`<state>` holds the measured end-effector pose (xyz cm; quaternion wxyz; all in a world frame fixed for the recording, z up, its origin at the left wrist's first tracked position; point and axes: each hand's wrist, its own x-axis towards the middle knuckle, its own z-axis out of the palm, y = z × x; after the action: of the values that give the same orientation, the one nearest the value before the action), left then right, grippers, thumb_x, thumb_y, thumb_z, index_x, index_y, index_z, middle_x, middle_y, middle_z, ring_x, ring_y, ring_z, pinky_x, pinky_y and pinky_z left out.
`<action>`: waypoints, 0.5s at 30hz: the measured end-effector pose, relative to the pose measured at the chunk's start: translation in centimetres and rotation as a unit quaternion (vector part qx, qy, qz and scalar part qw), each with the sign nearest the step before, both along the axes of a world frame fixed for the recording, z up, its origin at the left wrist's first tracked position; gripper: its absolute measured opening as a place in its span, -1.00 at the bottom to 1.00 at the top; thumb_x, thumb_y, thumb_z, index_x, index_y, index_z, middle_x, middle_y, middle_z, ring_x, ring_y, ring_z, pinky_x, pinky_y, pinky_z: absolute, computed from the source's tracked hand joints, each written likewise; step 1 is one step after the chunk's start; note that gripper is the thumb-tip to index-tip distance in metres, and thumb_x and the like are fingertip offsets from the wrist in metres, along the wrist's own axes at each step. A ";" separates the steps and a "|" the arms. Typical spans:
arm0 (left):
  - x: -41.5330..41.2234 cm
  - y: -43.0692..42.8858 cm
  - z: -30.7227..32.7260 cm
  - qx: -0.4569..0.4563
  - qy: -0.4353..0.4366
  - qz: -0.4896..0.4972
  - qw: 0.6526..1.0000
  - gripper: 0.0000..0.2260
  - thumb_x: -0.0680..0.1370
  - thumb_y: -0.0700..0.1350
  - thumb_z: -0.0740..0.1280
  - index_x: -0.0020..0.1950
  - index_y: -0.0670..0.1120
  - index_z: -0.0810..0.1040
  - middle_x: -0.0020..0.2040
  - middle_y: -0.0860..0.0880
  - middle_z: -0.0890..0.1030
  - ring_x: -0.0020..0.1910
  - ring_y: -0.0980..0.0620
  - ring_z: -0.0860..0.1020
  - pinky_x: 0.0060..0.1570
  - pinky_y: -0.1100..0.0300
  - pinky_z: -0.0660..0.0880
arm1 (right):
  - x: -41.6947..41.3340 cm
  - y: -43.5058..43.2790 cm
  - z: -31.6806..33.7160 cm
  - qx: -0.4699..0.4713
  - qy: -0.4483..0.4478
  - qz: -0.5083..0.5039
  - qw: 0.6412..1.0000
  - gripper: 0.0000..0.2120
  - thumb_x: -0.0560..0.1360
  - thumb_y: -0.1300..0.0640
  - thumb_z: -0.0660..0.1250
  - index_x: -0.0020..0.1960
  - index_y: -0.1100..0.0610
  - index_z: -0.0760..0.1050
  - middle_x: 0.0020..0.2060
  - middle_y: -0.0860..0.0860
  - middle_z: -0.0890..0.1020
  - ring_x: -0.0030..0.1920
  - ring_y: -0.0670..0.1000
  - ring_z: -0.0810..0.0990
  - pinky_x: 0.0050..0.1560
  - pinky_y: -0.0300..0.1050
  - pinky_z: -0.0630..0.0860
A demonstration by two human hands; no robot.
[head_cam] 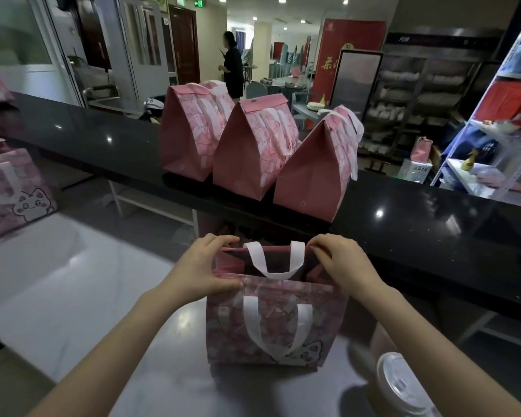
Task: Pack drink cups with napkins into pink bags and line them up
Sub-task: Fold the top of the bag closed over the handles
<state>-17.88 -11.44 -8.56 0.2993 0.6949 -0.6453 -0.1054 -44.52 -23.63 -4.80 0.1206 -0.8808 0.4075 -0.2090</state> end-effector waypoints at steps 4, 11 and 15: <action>-1.1 0.5 -1.0 -0.039 0.013 0.033 0.999 -0.44 0.29 0.09 0.53 0.25 0.16 0.46 0.06 0.18 0.48 0.08 0.17 0.48 0.08 0.17 0.51 | -0.9 0.4 0.2 0.050 -0.028 0.032 0.998 -0.86 0.58 0.13 0.26 0.05 0.02 0.59 -0.08 -0.09 0.60 -0.03 -0.06 0.56 0.06 -0.07 0.51; -2.1 0.8 -1.6 -0.061 0.020 0.057 0.996 -0.61 0.31 -0.08 0.51 0.08 0.13 0.50 -0.04 0.16 0.49 -0.06 0.15 0.50 -0.07 0.11 0.54 | -2.3 1.6 -0.3 0.089 0.011 0.064 0.994 -0.86 0.58 0.08 0.28 0.10 -0.07 0.55 -0.15 -0.28 0.53 -0.02 -0.14 0.52 0.01 -0.22 0.48; -2.3 0.7 -1.6 -0.061 0.017 0.057 0.996 -0.62 0.35 -0.06 0.53 0.08 0.13 0.48 -0.05 0.18 0.49 -0.06 0.14 0.51 -0.09 0.16 0.55 | -2.2 2.2 -0.8 0.067 -0.009 0.027 0.997 -0.82 0.61 0.10 0.20 0.12 -0.10 0.51 -0.08 -0.14 0.61 -0.01 -0.07 0.56 0.03 -0.06 0.54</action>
<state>-20.20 -10.77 -10.16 0.3577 0.7093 -0.6044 -0.0603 -46.69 -21.47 -5.62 0.1889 -0.8793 0.3956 -0.1859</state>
